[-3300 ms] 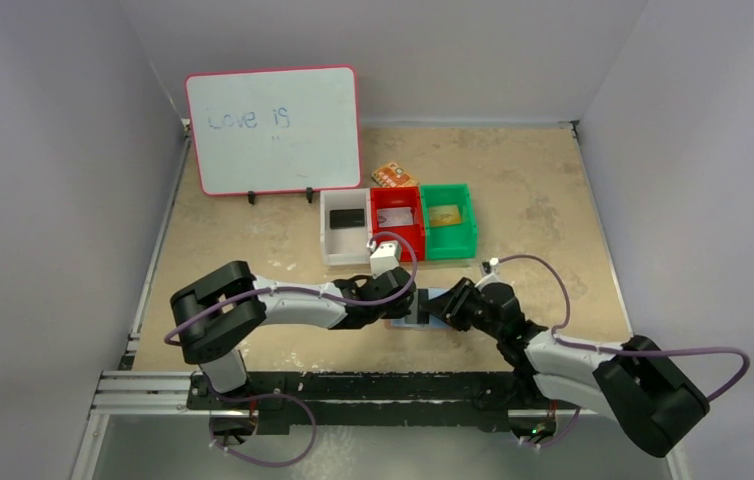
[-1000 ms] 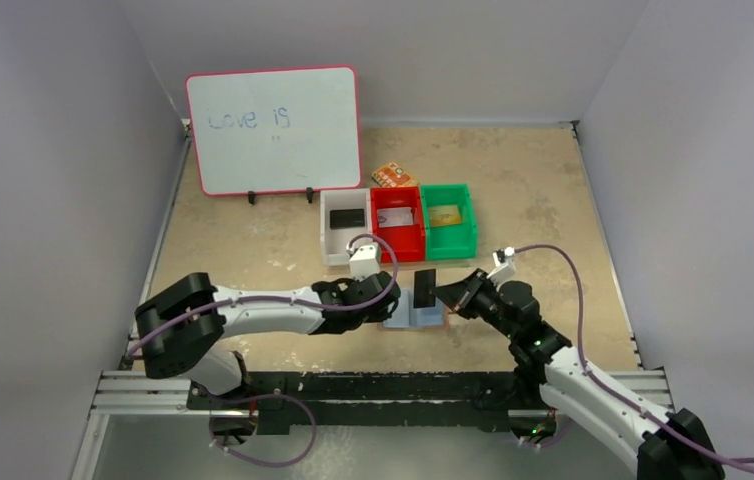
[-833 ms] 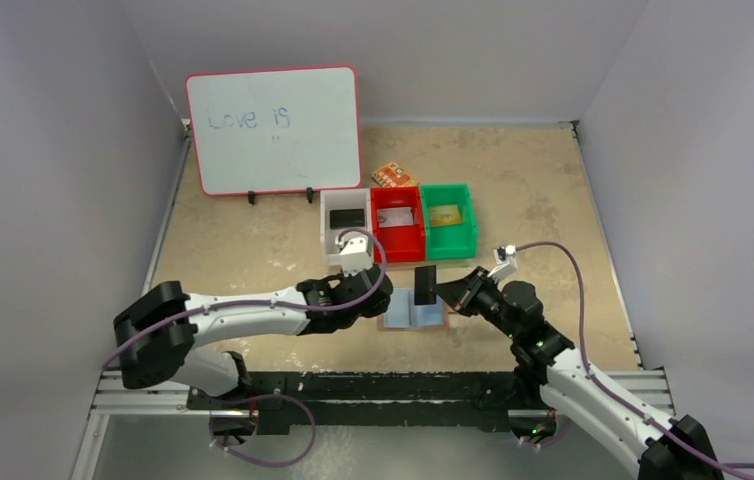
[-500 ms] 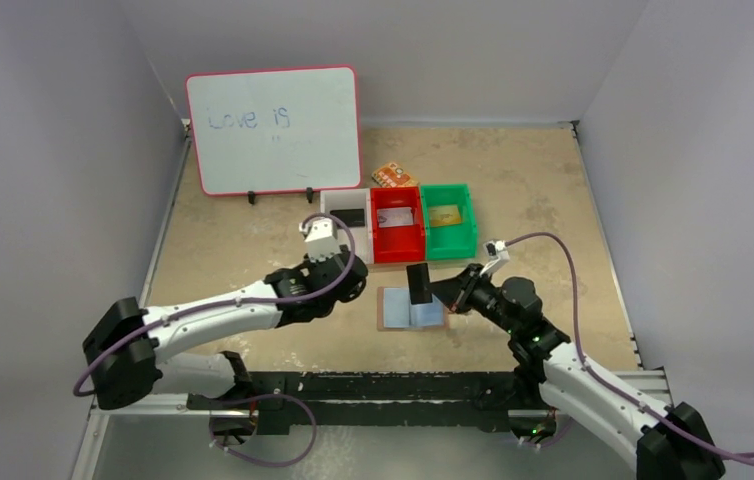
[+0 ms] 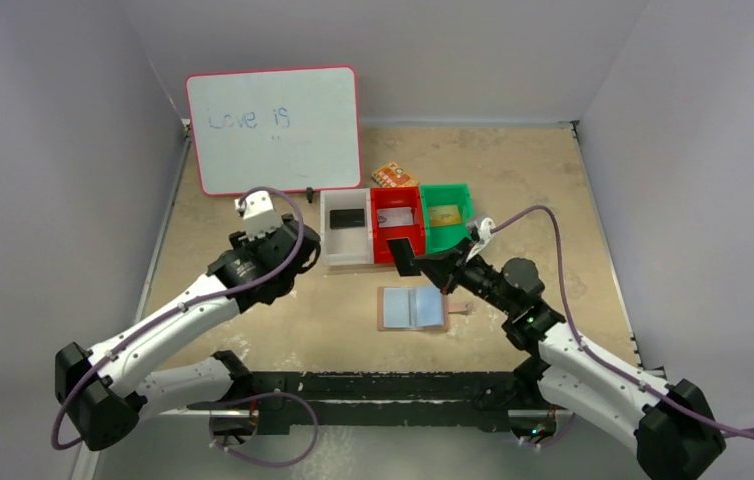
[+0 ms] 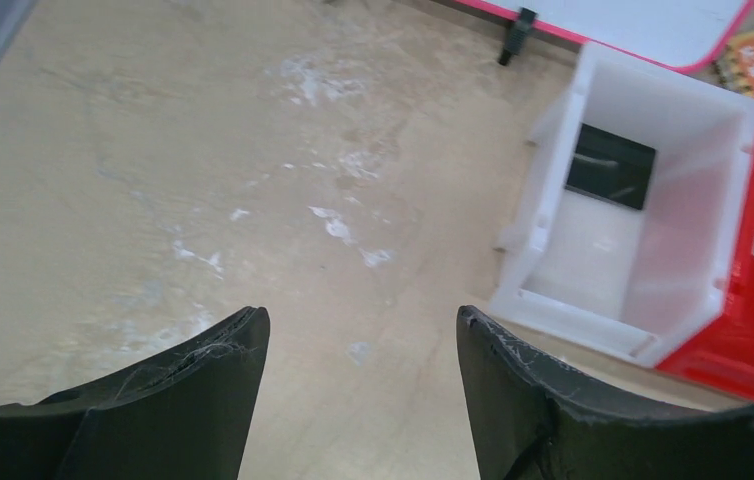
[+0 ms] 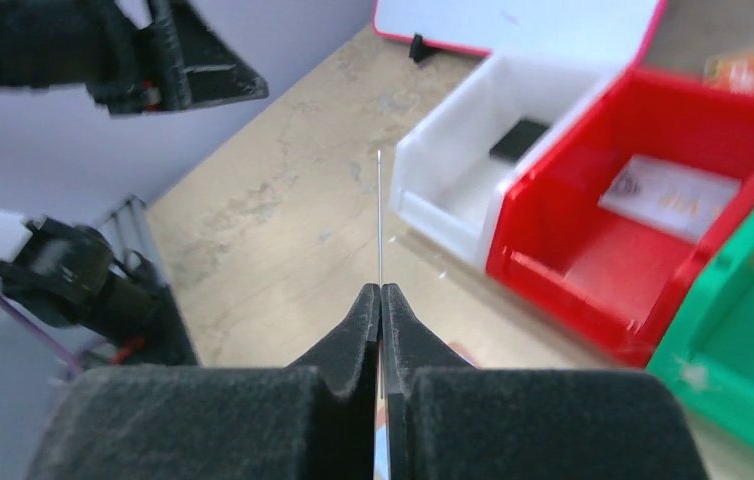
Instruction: Take the credit cards out of the card holder
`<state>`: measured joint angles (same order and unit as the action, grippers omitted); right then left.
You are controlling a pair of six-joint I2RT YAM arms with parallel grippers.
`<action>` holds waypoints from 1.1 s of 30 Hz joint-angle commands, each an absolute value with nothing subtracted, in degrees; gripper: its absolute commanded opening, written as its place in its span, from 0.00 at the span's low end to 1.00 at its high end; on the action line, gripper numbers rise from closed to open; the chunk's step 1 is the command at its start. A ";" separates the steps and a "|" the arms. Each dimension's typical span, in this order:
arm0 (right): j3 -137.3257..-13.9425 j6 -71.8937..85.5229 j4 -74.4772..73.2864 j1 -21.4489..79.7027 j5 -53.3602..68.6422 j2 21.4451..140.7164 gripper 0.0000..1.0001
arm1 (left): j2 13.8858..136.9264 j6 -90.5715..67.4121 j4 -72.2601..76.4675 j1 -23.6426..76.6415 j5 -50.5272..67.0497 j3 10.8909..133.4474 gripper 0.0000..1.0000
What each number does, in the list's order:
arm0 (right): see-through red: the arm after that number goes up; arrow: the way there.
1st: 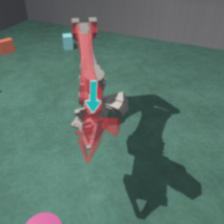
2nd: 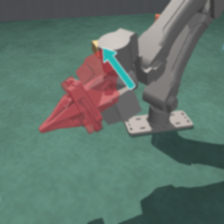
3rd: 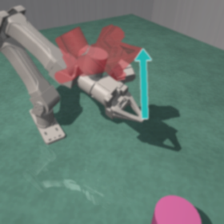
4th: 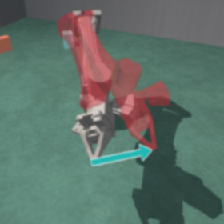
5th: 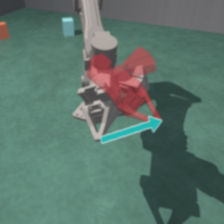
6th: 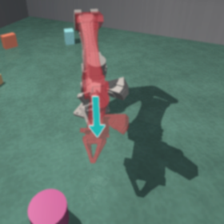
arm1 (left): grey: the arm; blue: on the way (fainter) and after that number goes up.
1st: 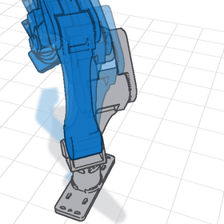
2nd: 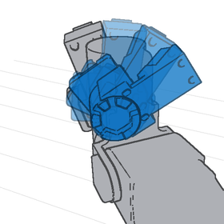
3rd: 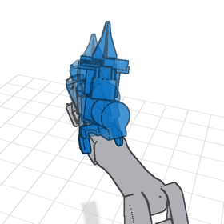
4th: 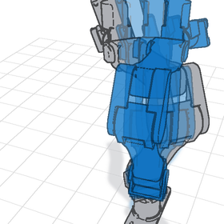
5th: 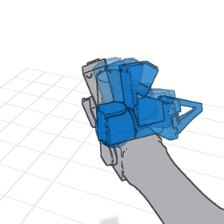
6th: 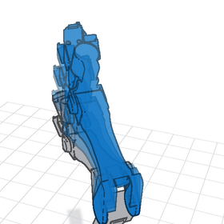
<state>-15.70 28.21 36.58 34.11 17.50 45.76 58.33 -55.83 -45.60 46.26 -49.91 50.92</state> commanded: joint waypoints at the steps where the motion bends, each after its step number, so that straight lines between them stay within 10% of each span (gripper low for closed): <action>1: -21.87 7.94 40.07 38.19 15.97 46.80 0.00 | 61.91 -49.08 -50.16 41.03 -51.99 55.96 0.69; 10: -38.17 -13.14 27.46 45.66 8.19 61.39 0.00 | 57.22 -41.46 -43.82 22.71 -44.38 52.04 0.70; 33: -67.72 -40.28 14.92 46.32 5.29 95.37 0.00 | 51.26 -44.84 -46.61 22.15 -51.37 52.02 0.68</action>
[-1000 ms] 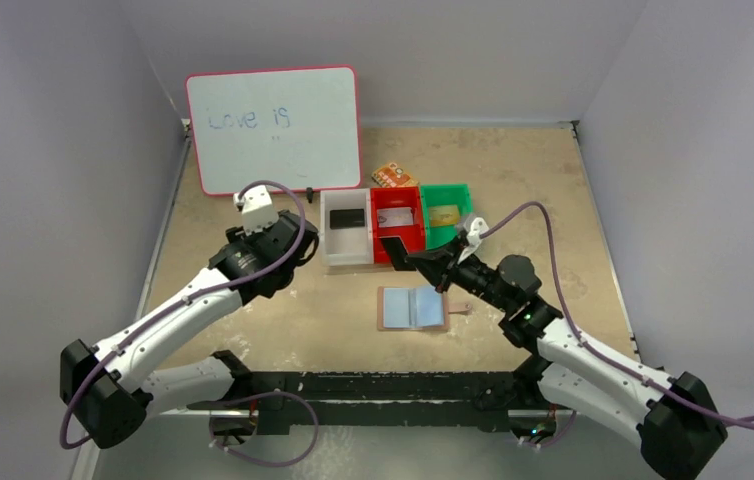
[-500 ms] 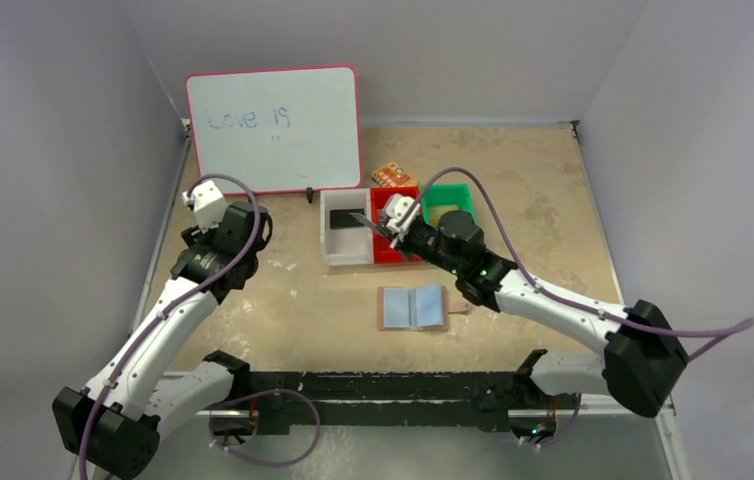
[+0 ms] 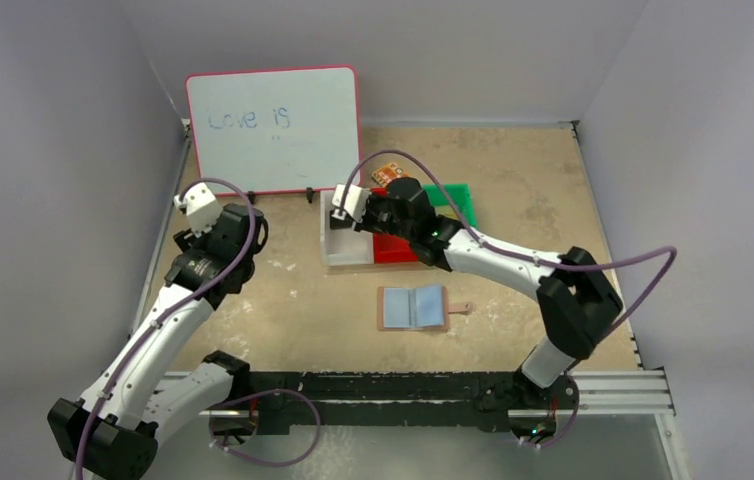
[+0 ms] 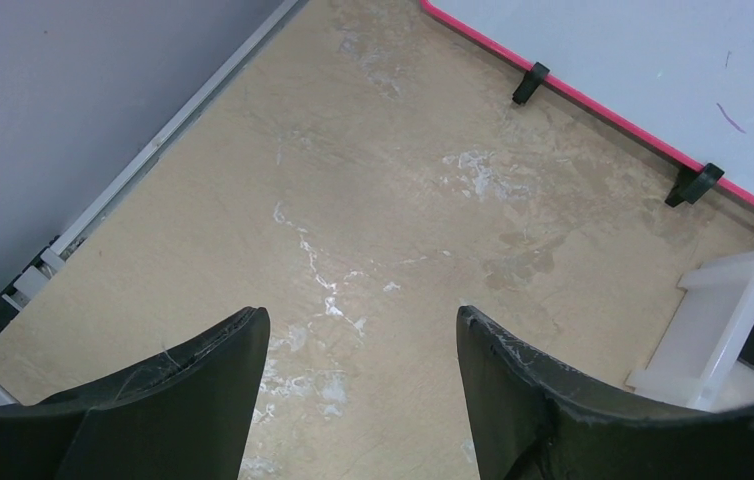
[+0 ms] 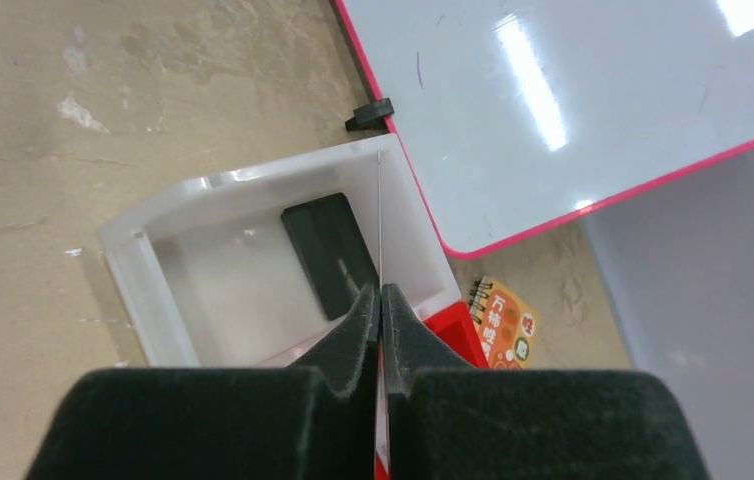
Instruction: Take the credit cards out of the card holder
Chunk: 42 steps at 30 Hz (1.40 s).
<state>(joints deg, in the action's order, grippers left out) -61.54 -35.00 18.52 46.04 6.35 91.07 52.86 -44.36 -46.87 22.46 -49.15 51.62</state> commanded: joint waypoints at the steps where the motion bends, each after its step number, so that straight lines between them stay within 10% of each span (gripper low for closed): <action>1: -68.79 -40.38 14.78 46.40 5.01 97.07 0.00 | 51.31 -44.69 -46.55 22.08 -51.11 51.96 0.68; 28: -82.25 -52.04 12.35 47.37 -4.72 117.84 0.00 | 52.18 -43.51 -45.97 22.06 -49.37 52.07 0.66; 42: -82.99 -53.50 10.94 47.39 -3.47 119.11 0.28 | 52.31 -43.10 -45.72 22.13 -48.80 52.03 0.65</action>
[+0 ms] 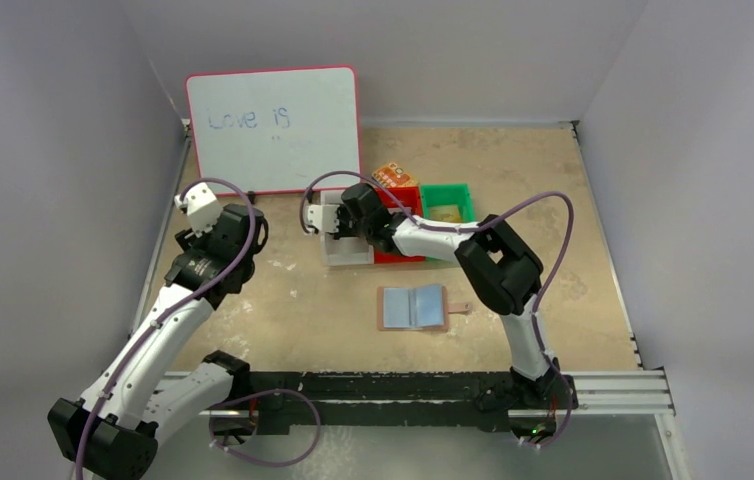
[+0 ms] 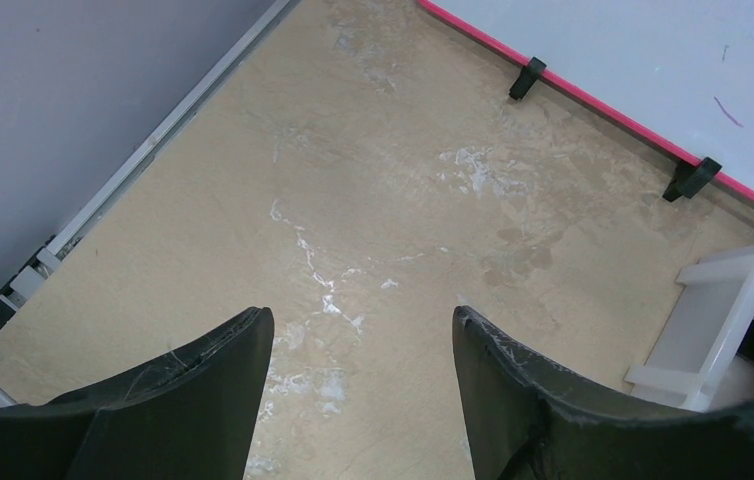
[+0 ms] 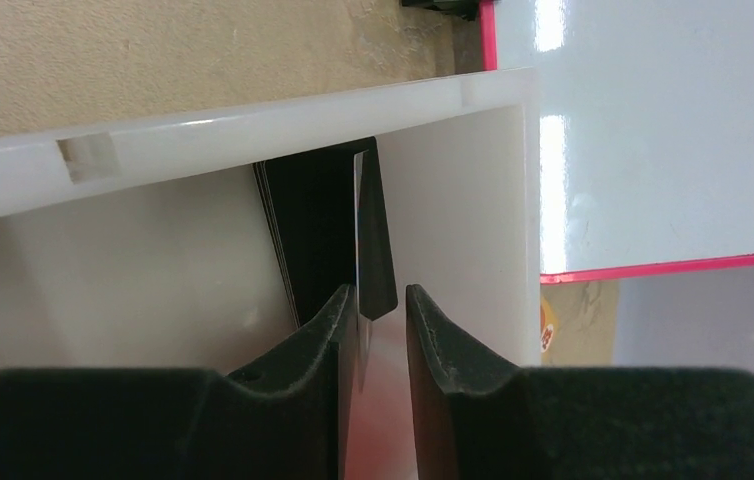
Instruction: Take the credit cards out of the card holder
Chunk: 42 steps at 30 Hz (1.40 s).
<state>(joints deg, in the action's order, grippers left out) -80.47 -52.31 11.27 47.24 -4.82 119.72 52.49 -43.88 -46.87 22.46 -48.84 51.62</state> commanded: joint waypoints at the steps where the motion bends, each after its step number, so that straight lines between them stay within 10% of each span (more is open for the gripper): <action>1: -83.05 -53.71 10.50 47.44 -3.25 119.18 0.28 | 52.30 -43.07 -45.68 22.11 -48.74 52.08 0.65; 22: -85.66 -49.77 11.36 47.50 -3.74 117.26 0.36 | 52.74 -42.50 -45.55 22.13 -47.92 52.06 0.64; 42: -49.02 39.02 -4.08 52.71 -17.90 78.11 0.50 | 54.28 -41.91 -45.45 22.11 -47.07 52.09 0.65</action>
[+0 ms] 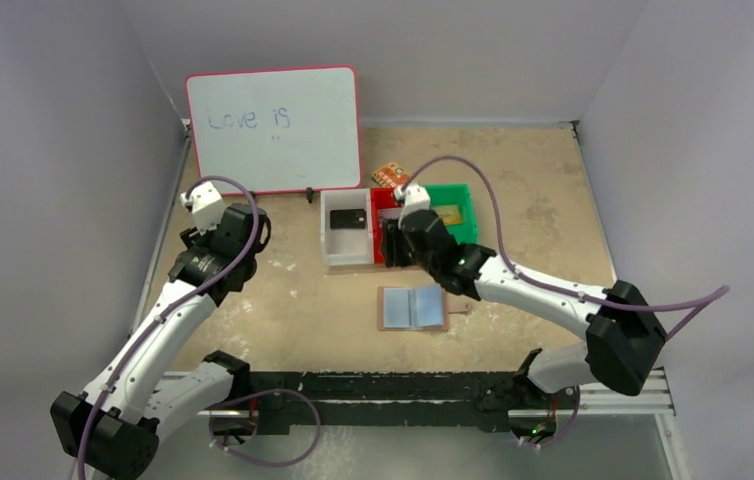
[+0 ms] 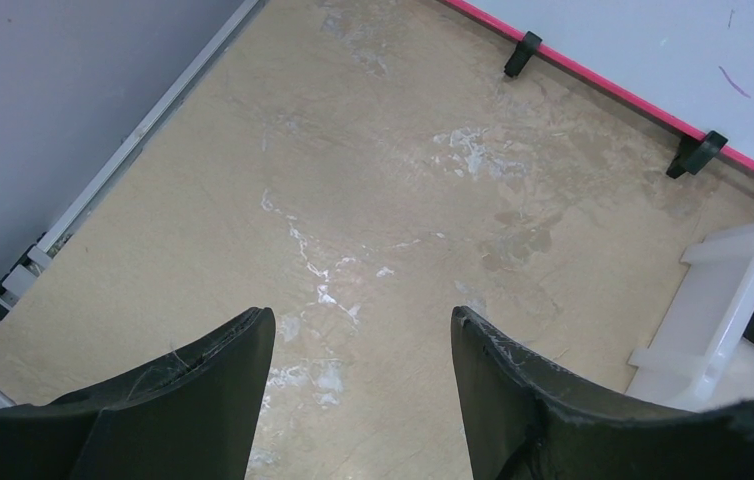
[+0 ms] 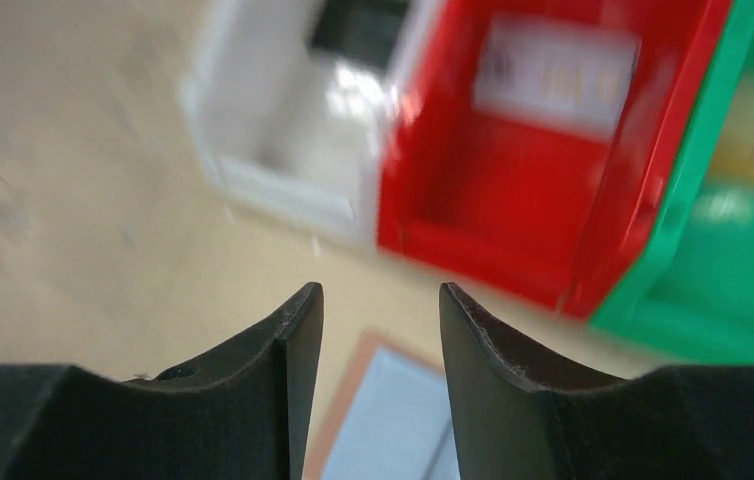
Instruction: Take the credit cards out of the card holder
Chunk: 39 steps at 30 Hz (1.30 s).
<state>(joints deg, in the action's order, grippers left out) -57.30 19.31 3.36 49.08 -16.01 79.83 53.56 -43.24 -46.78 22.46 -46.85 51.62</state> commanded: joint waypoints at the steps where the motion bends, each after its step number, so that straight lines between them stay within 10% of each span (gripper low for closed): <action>1: -48.26 41.29 -5.53 54.61 -19.89 77.90 0.50 | 54.60 -41.88 -45.51 22.07 -46.86 52.07 0.65; 20: -48.78 53.98 -16.75 65.74 -29.19 90.53 0.63 | 56.80 -42.36 -46.15 22.09 -48.08 52.38 0.63; 30: -48.37 55.00 -15.92 65.66 -28.01 93.07 0.40 | 56.78 -42.32 -46.24 22.12 -48.08 52.30 0.62; 39: -45.02 54.20 -9.05 64.22 -25.24 87.53 0.38 | 56.77 -42.39 -46.26 22.06 -47.71 52.30 0.62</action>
<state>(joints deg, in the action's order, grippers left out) -46.76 53.19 -11.84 65.17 -27.55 89.89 56.90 -42.81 -46.85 22.46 -46.70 51.62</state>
